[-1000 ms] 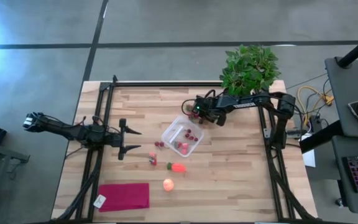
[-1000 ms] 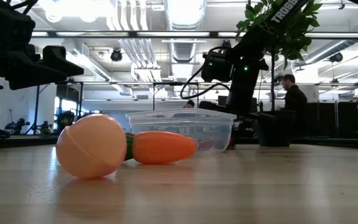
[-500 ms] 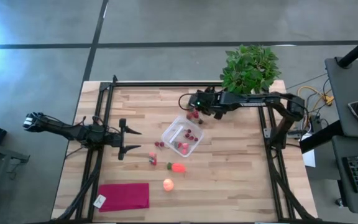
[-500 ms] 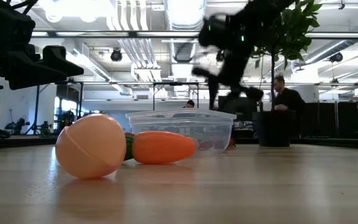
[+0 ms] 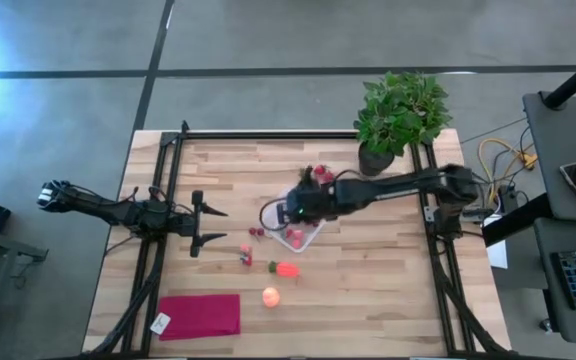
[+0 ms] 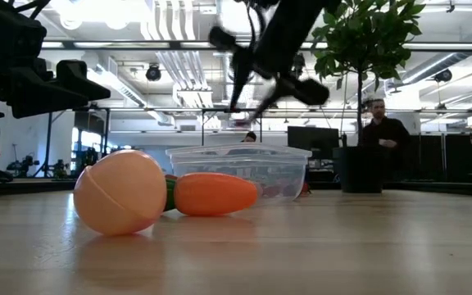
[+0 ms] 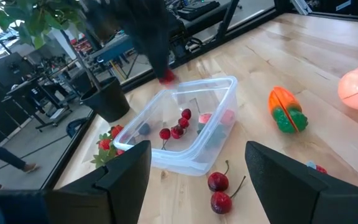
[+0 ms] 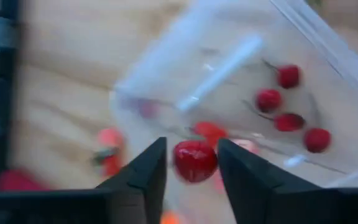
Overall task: Pick and placing Produce into tupperware
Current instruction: Put the red cherry into the transparent container, then put the blackberry into the transparent container
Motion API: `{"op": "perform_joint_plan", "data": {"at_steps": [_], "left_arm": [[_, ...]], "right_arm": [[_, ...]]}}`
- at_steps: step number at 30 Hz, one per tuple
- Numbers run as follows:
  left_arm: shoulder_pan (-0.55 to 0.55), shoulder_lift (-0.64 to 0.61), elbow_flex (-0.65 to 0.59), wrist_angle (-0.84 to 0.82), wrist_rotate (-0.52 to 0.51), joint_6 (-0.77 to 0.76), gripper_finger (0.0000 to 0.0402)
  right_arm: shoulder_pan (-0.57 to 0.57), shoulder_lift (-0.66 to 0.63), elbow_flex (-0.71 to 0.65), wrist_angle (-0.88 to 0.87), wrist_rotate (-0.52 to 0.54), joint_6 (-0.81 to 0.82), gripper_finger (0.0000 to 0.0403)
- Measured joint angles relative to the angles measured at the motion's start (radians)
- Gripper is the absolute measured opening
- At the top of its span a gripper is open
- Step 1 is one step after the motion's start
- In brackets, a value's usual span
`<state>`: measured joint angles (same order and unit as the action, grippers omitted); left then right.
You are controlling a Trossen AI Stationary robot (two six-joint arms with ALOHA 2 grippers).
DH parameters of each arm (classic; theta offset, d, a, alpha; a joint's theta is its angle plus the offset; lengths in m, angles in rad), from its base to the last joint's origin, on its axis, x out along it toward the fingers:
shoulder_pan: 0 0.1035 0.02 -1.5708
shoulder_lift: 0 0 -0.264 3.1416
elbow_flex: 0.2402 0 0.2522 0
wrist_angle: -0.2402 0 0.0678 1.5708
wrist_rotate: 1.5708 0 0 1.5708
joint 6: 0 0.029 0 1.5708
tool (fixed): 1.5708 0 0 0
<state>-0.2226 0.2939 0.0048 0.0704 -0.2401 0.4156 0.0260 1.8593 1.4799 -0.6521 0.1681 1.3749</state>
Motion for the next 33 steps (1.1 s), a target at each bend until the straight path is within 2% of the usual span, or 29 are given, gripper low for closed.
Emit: {"op": "perform_joint_plan", "data": {"at_steps": [4, 7, 11, 14, 18, 21, 30, 33], "left_arm": [[0.0, 0.0, 0.0, 0.0, 0.0, 0.0, 0.0247], [0.0, 0.001, 0.0, 0.0, 0.0, 0.0, 0.0247], [0.0, 0.0, 0.0, 0.0, 0.0, 0.0, 0.0247], [0.0, 0.0, 0.0, 0.0, 0.0, 0.0, 0.0247], [0.0, 0.0, 0.0, 0.0, 0.0, 0.0, 0.0247], [0.0, 0.0, 0.0, 0.0, 0.0, 0.0, 0.0247], [0.0, 0.001, 0.0, 0.0, 0.0, 0.0, 0.0247], [0.0, 0.0, 0.0, 0.0, 0.0, 0.0, 0.0247]], "right_arm": [[0.002, 0.033, 0.003, -0.081, 0.037, 0.081, 0.0195], [-0.006, -0.011, 0.003, -0.162, 0.11, 0.091, 0.023], [-0.067, -0.087, -0.026, -0.364, 0.106, 0.058, 0.0256], [-0.134, -0.088, -0.085, -0.367, 0.034, 0.004, 0.0258], [-0.195, -0.08, -0.156, -0.236, 0.026, -0.012, 0.0243], [-0.241, -0.053, -0.199, -0.217, 0.002, -0.036, 0.0228], [-0.281, 0.025, -0.202, -0.07, -0.045, -0.101, 0.0217], [-0.282, 0.057, -0.186, -0.074, -0.045, -0.105, 0.0217]]}}
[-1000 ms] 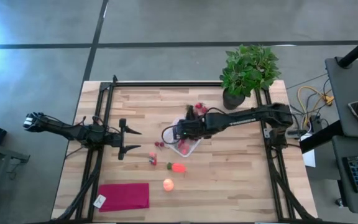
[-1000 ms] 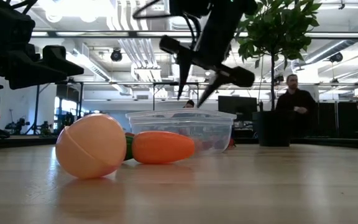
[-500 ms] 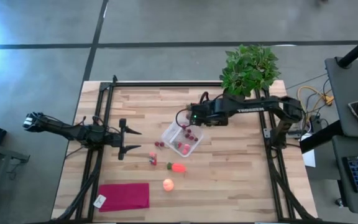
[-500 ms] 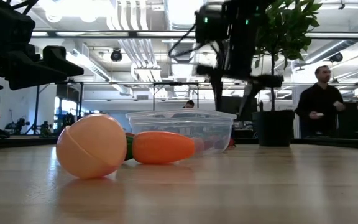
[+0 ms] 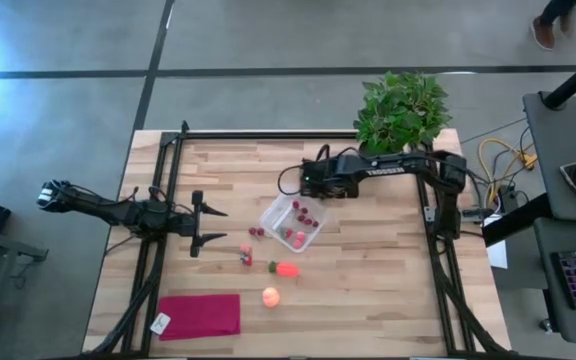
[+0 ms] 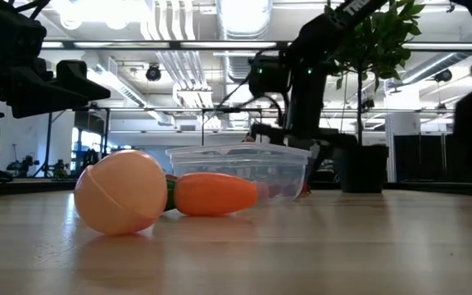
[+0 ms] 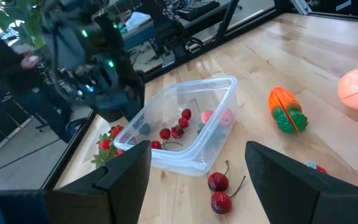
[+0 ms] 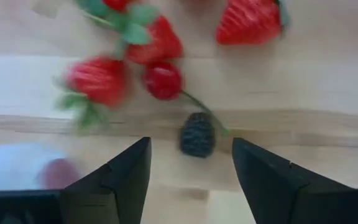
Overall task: Pick and placing Produce into tupperware
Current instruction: Put the blackberry into the transparent container
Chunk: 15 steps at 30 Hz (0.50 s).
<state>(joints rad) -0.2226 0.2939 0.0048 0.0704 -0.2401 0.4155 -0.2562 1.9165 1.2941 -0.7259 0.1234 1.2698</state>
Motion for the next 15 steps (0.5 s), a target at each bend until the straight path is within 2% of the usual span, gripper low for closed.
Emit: {"op": "perform_joint_plan", "data": {"at_steps": [9, 15], "left_arm": [[0.0, 0.002, 0.0, 0.0, 0.0, 0.0, 0.0247], [0.0, 0.002, 0.0, 0.0, 0.0, 0.0, 0.0247]], "right_arm": [[0.0, 0.062, 0.016, 0.0, -0.026, -0.018, 0.0213], [-0.001, 0.056, 0.024, -0.001, 0.003, -0.042, 0.0182]]}}
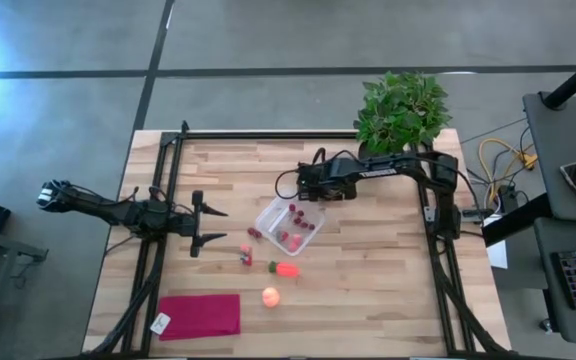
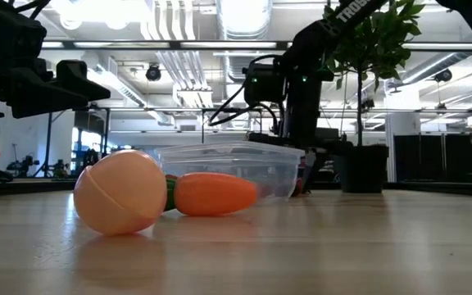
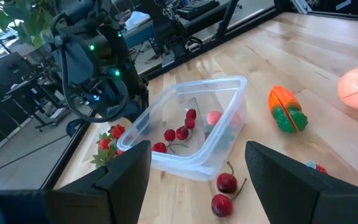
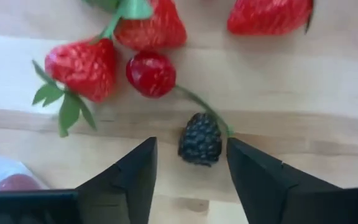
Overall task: Pick and placing Produce into tupperware
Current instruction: Put the blackberry into the transparent container
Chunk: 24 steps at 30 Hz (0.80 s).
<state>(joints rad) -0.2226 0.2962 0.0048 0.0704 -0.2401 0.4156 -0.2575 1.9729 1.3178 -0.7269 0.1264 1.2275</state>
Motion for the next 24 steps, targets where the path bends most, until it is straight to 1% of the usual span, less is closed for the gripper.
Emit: {"op": "perform_joint_plan", "data": {"at_steps": [8, 17, 24], "left_arm": [[0.0, 0.002, 0.0, 0.0, 0.0, 0.0, 0.0247], [0.0, 0.003, 0.0, 0.0, 0.0, 0.0, 0.0247], [0.0, 0.003, 0.0, 0.0, 0.0, 0.0, 0.0247]], "right_arm": [[-0.005, -0.004, -0.004, -0.001, 0.006, -0.021, 0.0139], [-0.012, -0.005, -0.012, -0.001, 0.006, -0.033, 0.0115], [-0.014, -0.004, -0.013, -0.005, -0.002, -0.042, 0.0089]]}}
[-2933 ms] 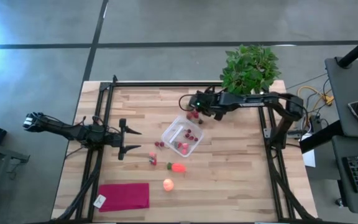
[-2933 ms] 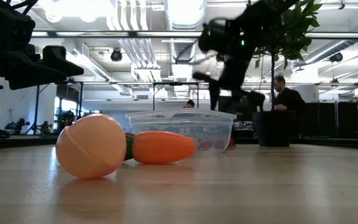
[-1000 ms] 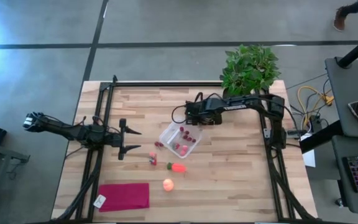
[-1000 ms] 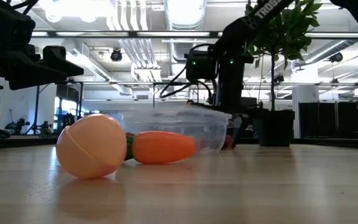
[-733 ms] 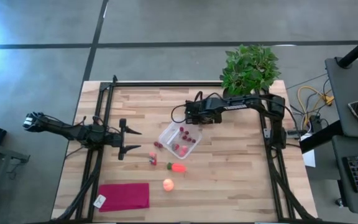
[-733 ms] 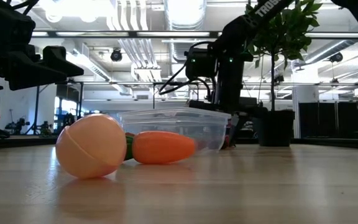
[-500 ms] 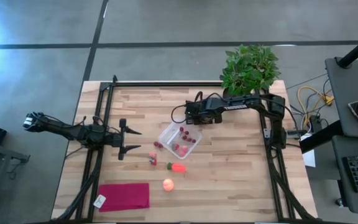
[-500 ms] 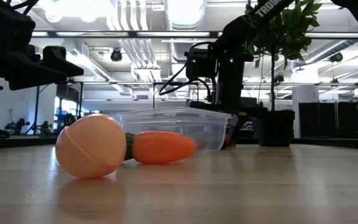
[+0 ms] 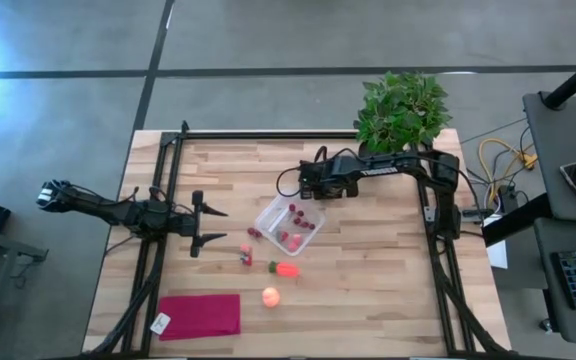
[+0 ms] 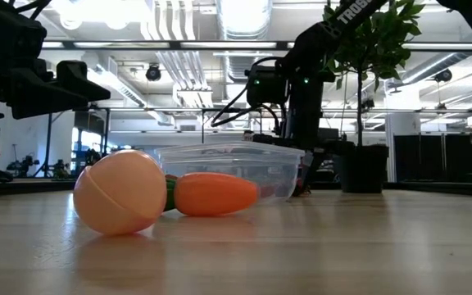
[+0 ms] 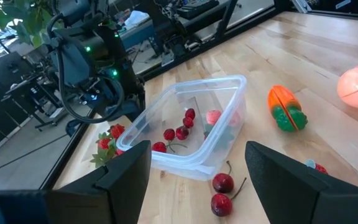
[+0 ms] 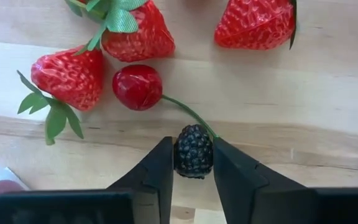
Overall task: Pick and placing Produce into tupperware
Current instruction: Put the blackberry into the transparent container, then put the red strawberry into the transparent container
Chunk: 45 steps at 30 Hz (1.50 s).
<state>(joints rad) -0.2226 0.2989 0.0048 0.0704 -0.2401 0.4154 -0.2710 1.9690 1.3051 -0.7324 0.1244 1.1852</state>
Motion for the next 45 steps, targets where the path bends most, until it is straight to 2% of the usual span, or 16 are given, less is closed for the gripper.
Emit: {"op": "perform_joint_plan", "data": {"at_steps": [8, 15, 20, 23, 27, 32, 35, 40, 42, 45], "left_arm": [[0.0, 0.0, 0.0, 0.0, 0.0, 0.0, 0.0247], [0.0, 0.0, 0.0, 0.0, 0.0, 0.0, 0.0247], [0.0, 0.0, 0.0, 0.0, 0.0, 0.0, 0.0247], [0.0, 0.001, 0.0, 0.0, 0.0, 0.0, 0.0247], [0.0, 0.0, 0.0, 0.0, 0.0, 0.0, 0.0247], [0.0, 0.001, 0.0, 0.0, 0.0, 0.0, 0.0247], [0.0, 0.0, 0.0, 0.0, 0.0, 0.0, 0.0247], [0.0, 0.0, 0.0, 0.0, 0.0, 0.0, 0.0247], [0.0, 0.0, 0.0, 0.0, 0.0, 0.0, 0.0247], [0.0, 0.0, 0.0, 0.0, 0.0, 0.0, 0.0247]], "right_arm": [[0.003, -0.016, -0.003, -0.016, -0.006, 0.0, 0.0084], [0.078, -0.162, 0.082, -0.059, 0.005, 0.001, 0.0084], [0.196, -0.188, 0.185, -0.023, -0.126, -0.093, 0.0085], [0.257, -0.138, 0.215, -0.024, -0.096, -0.069, 0.01], [0.275, -0.08, 0.23, -0.027, -0.047, 0.009, 0.0148], [0.245, -0.084, 0.277, -0.088, 0.049, -0.008, 0.0213], [0.165, -0.088, 0.323, -0.145, 0.002, -0.071, 0.0234], [0.004, -0.031, 0.331, -0.209, -0.06, -0.084, 0.0233], [-0.026, -0.008, 0.331, -0.206, -0.122, -0.093, 0.0227], [-0.036, 0.034, 0.331, -0.203, -0.151, -0.086, 0.0222]]}}
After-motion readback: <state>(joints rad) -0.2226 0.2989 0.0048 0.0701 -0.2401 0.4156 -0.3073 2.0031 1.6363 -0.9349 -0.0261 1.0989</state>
